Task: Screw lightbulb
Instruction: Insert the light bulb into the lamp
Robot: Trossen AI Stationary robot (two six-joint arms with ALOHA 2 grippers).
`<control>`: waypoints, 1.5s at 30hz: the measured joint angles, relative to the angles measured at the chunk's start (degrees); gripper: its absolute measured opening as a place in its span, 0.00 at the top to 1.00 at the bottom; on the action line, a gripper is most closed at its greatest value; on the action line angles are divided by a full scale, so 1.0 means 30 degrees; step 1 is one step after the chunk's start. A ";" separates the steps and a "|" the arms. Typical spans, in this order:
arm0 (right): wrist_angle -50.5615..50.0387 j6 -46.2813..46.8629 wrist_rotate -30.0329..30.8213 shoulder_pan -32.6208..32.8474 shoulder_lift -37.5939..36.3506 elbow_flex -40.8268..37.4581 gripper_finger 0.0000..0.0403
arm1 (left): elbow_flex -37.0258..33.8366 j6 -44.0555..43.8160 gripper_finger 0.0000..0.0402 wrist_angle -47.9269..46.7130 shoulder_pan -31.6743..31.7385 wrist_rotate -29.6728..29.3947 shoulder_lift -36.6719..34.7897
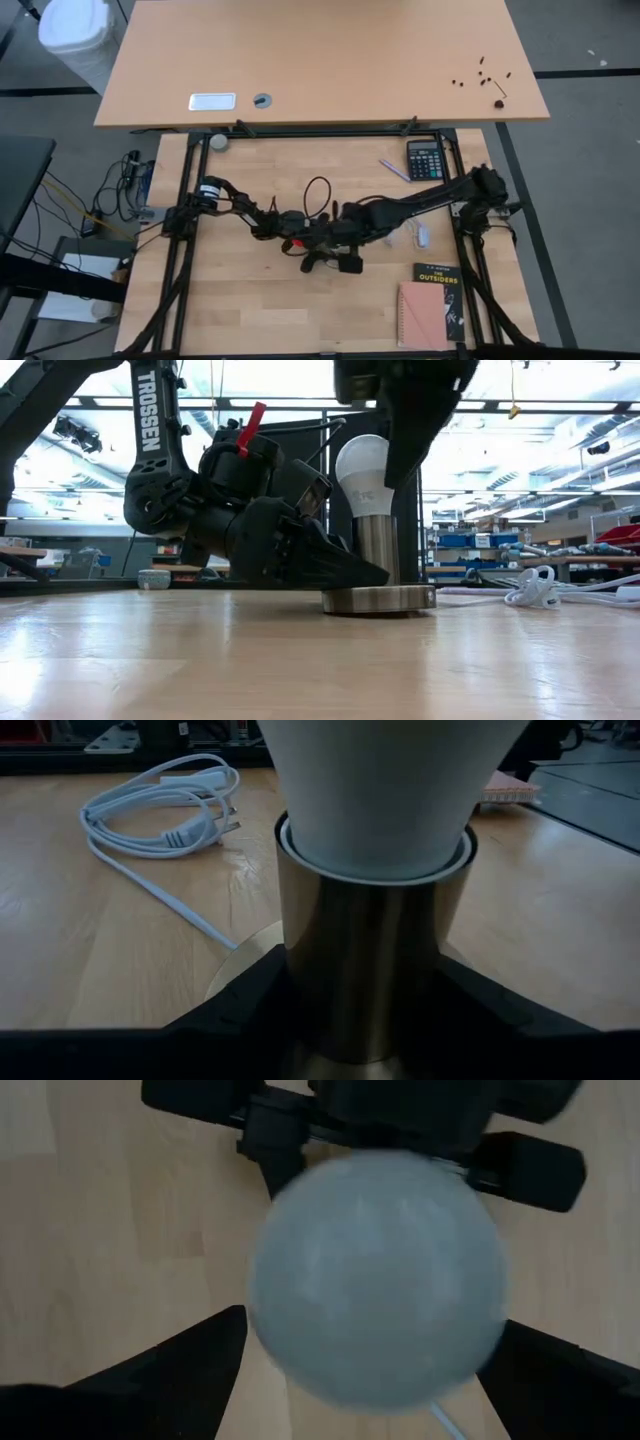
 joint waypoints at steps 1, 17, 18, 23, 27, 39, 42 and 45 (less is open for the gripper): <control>-0.0469 -0.0047 -0.0147 -0.0083 0.0362 0.0558 0.06 | -0.0013 0.0013 0.51 -0.0019 -0.0013 -0.0049 -0.0005; -0.4528 -0.1846 -0.1382 -0.0448 0.5382 0.7142 0.06 | -0.0022 0.0070 0.51 -0.0227 -0.0102 -0.0339 -0.0022; -0.4710 -0.1863 -0.1554 -0.0526 0.5575 0.7337 0.07 | -0.0022 0.0030 0.51 -0.0227 -0.0102 -0.0339 -0.0022; -0.5100 -0.1883 -0.1825 -0.0925 0.5825 0.7593 0.07 | -0.0029 0.0026 0.51 -0.0227 -0.0102 -0.0361 -0.0022; -0.5243 -0.1890 -0.1844 -0.1172 0.5781 0.7585 0.11 | -0.0029 -0.0014 0.51 -0.0227 -0.0102 -0.0366 -0.0022; -0.5579 -0.2101 -0.3629 -0.1795 0.5767 0.7563 0.39 | -0.0029 0.0249 0.51 -0.0220 -0.0102 -0.0346 -0.0022; -0.5620 -0.2030 -0.3839 -0.1853 0.5767 0.7556 0.39 | -0.0029 0.0249 0.51 -0.0220 -0.0102 -0.0346 -0.0022; -0.5673 -0.1474 -0.3836 -0.1870 0.5767 0.7553 0.37 | -0.0029 0.0278 0.51 -0.0220 -0.0102 -0.0428 -0.0022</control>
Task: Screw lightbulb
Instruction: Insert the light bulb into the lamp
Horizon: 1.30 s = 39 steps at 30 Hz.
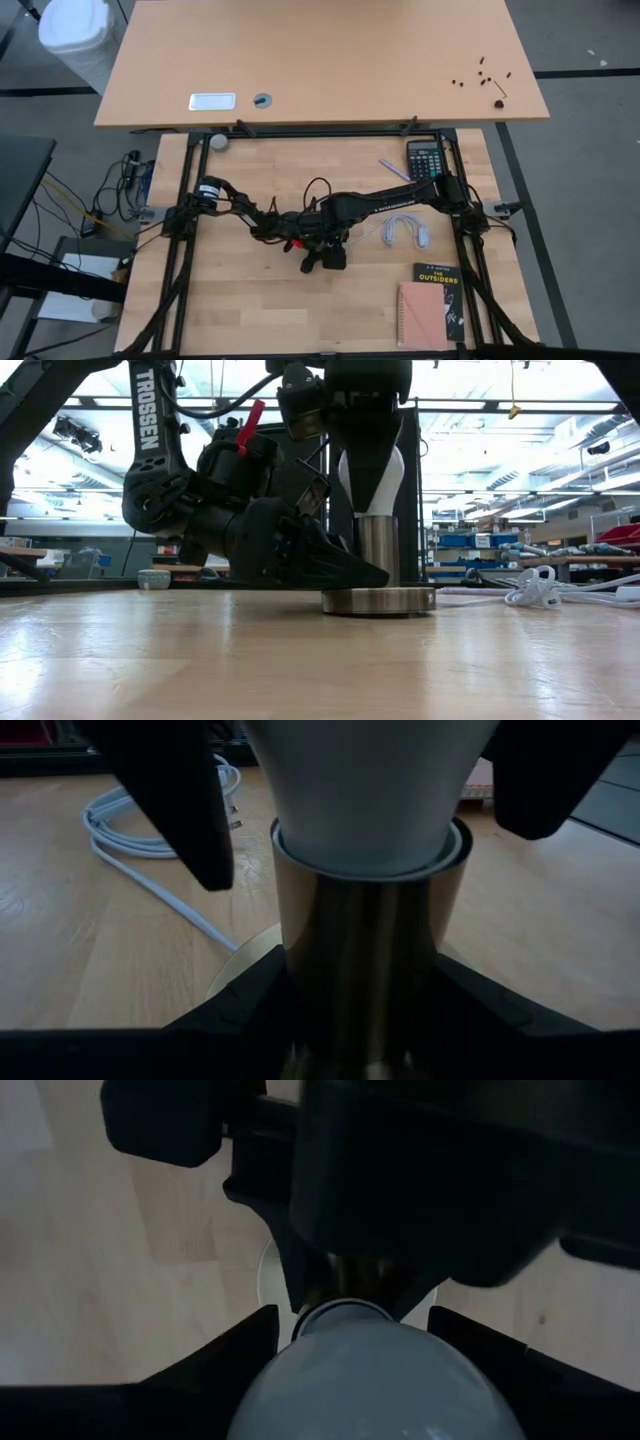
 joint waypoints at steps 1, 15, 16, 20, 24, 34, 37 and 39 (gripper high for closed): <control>-0.0051 0.0273 -0.0024 -0.0004 0.0000 -0.0004 0.35 | 0.0000 0.0000 0.51 0.0000 -0.0005 -0.0077 0.0000; -0.0431 0.7143 0.0225 -0.0004 -0.0019 -0.0019 0.37 | -0.0003 -0.1293 0.51 0.0298 -0.0423 -0.2511 0.0010; -0.0466 0.7652 0.0284 -0.0004 -0.0026 -0.0019 0.35 | -0.0007 -0.1504 0.51 0.0405 -0.0449 -0.2719 0.0015; -0.0696 0.9936 0.0516 -0.0043 -0.0053 -0.0019 0.33 | -0.0022 -0.2321 0.51 0.0925 -0.0666 -0.3517 0.0036; -0.0764 1.2030 0.0571 -0.0113 -0.0058 -0.0019 0.35 | -0.0015 -0.2726 0.51 0.1147 -0.0956 -0.4454 0.0036; -0.0886 1.6893 0.0609 -0.0154 -0.0058 -0.0019 0.33 | 0.0000 -0.3297 0.51 0.1321 -0.1421 -0.6074 0.0051; -0.0993 1.8082 0.0306 -0.0164 -0.0058 -0.0019 0.33 | 0.0000 -0.3366 0.51 0.1318 -0.1412 -0.6088 0.0051; -0.0997 1.8526 0.0128 -0.0164 -0.0058 -0.0019 0.34 | 0.0000 -0.3300 0.51 0.1311 -0.1406 -0.6074 0.0051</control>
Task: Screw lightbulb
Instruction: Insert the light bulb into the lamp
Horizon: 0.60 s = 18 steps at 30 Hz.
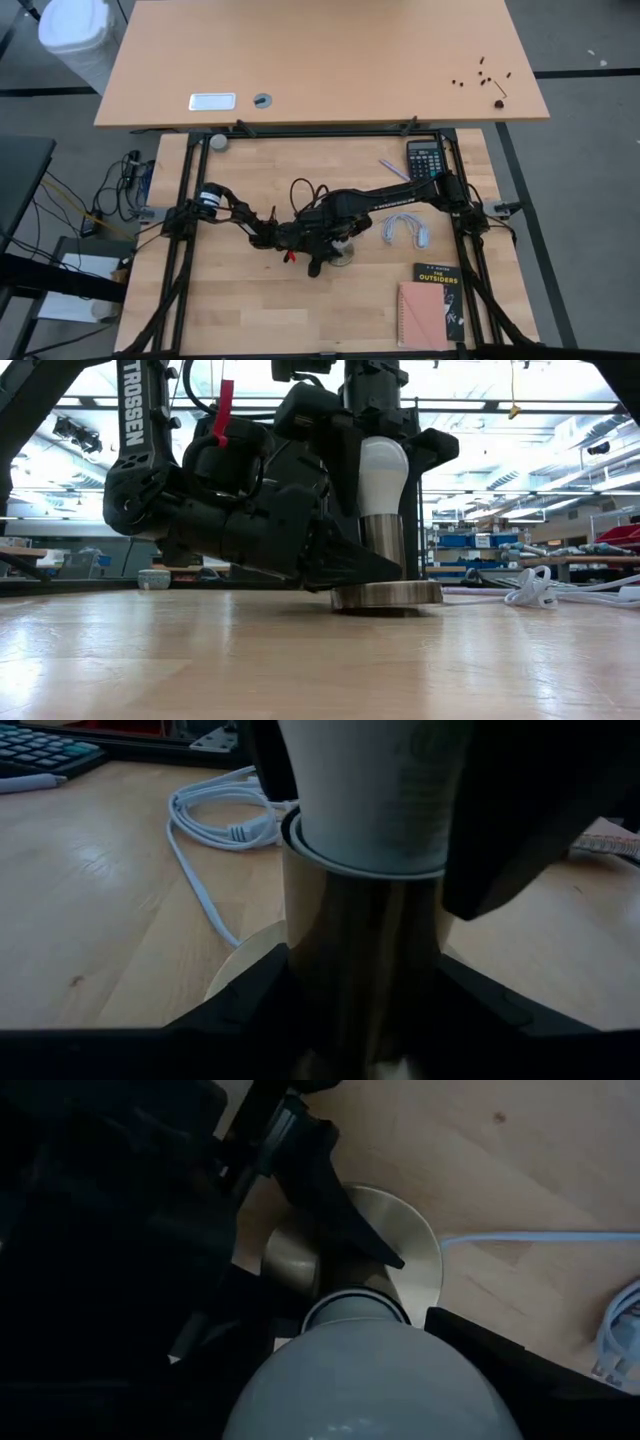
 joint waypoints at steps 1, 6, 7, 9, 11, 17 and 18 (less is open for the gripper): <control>0.0016 0.0056 -0.0089 0.0000 0.0004 0.0000 0.35 | 0.0000 0.0036 0.51 0.0000 0.0000 0.0000 0.0000; 0.0143 -0.0011 -0.0194 0.0036 0.0007 -0.0007 0.33 | -0.0005 0.0058 0.51 0.0073 0.0000 0.0118 0.0000; 0.0184 -0.0149 -0.0351 0.0036 0.0007 -0.0007 0.31 | -0.0007 0.0031 0.51 0.0129 0.0000 0.0129 0.0000; 0.0432 -0.0582 -0.0433 0.0114 0.0007 -0.0007 0.28 | -0.0007 -0.0006 0.51 0.0142 0.0022 0.0206 0.0000; 0.0647 -0.1163 -0.0339 0.0117 -0.0046 -0.0015 0.24 | -0.0007 -0.0002 0.51 0.0127 0.0022 0.0197 0.0000; 0.1256 -0.2567 0.0052 0.0228 -0.0656 -0.0066 0.18 | -0.0007 -0.0075 0.51 0.0211 0.0036 0.0240 -0.0015; 0.1169 -0.2727 0.0273 0.0263 -0.0808 -0.0066 0.18 | -0.0007 -0.0031 0.51 0.0218 0.0036 0.0240 -0.0015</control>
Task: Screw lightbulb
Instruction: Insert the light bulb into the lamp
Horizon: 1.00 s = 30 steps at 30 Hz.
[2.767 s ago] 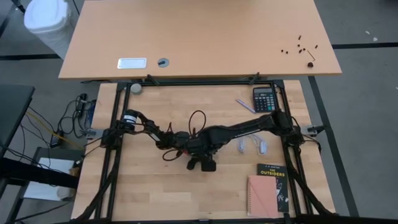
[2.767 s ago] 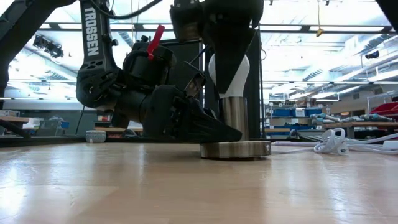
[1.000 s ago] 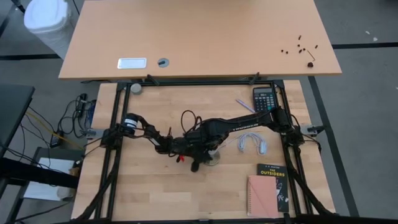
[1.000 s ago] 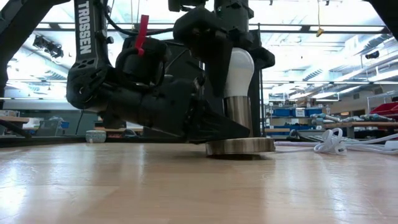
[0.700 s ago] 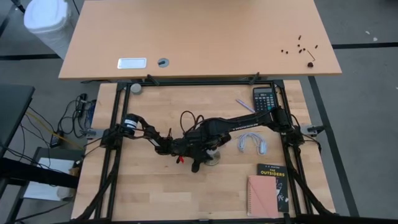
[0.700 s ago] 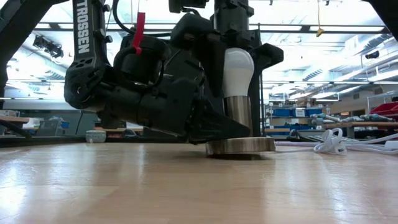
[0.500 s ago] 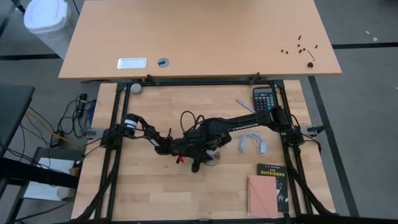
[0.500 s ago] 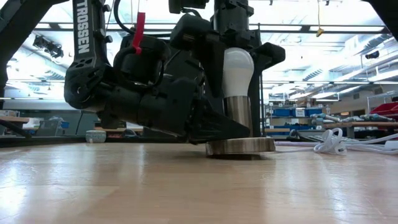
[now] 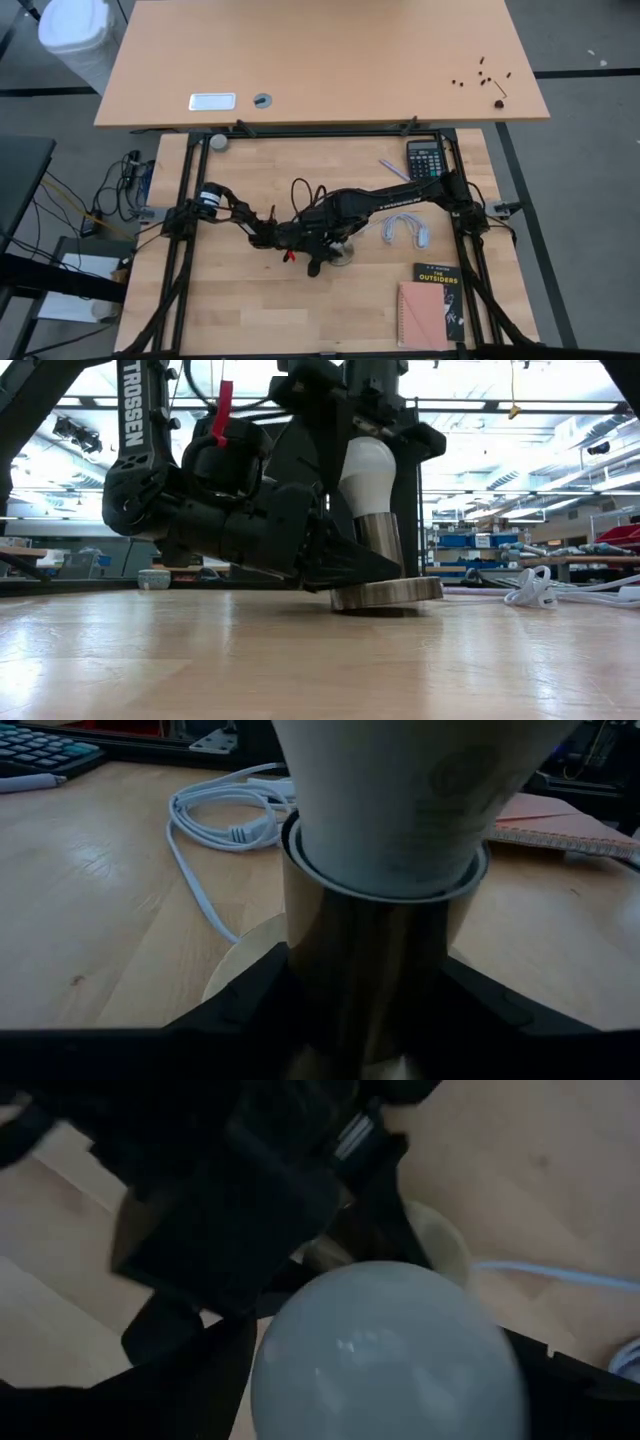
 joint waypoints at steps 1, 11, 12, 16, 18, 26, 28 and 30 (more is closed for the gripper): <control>-0.0111 -0.0218 0.0347 0.0055 -0.0174 0.0000 0.17 | 0.0006 0.0084 0.51 0.0002 0.0000 -0.0006 0.0000; -0.0764 -0.7548 0.1464 0.0736 -0.0532 0.0036 0.18 | 0.0018 0.1975 0.51 -0.0093 0.0007 0.1538 0.0007; -0.0750 -0.8499 0.1467 0.0796 -0.0532 0.0036 0.18 | 0.0022 0.2136 0.51 -0.0109 0.0002 0.1810 0.0007; -0.0681 -1.2643 0.1363 0.0990 -0.0532 0.0051 0.18 | 0.0022 0.3000 0.51 -0.0206 0.0000 0.2707 0.0015; -0.0647 -1.4944 0.1279 0.1125 -0.0532 0.0051 0.19 | 0.0022 0.3259 0.51 -0.0226 0.0000 0.2954 0.0015; -0.0095 -2.4145 0.1117 0.1656 -0.0532 0.0055 0.19 | 0.0022 0.4141 0.51 -0.0227 -0.0007 0.4589 0.0015; 0.0070 -2.5823 0.1117 0.1743 -0.0532 0.0053 0.20 | 0.0022 0.4287 0.51 -0.0214 -0.0015 0.4639 0.0015; 0.0245 -2.7261 0.1117 0.1793 -0.0532 0.0053 0.20 | 0.0022 0.4315 0.51 -0.0203 -0.0015 0.4663 0.0015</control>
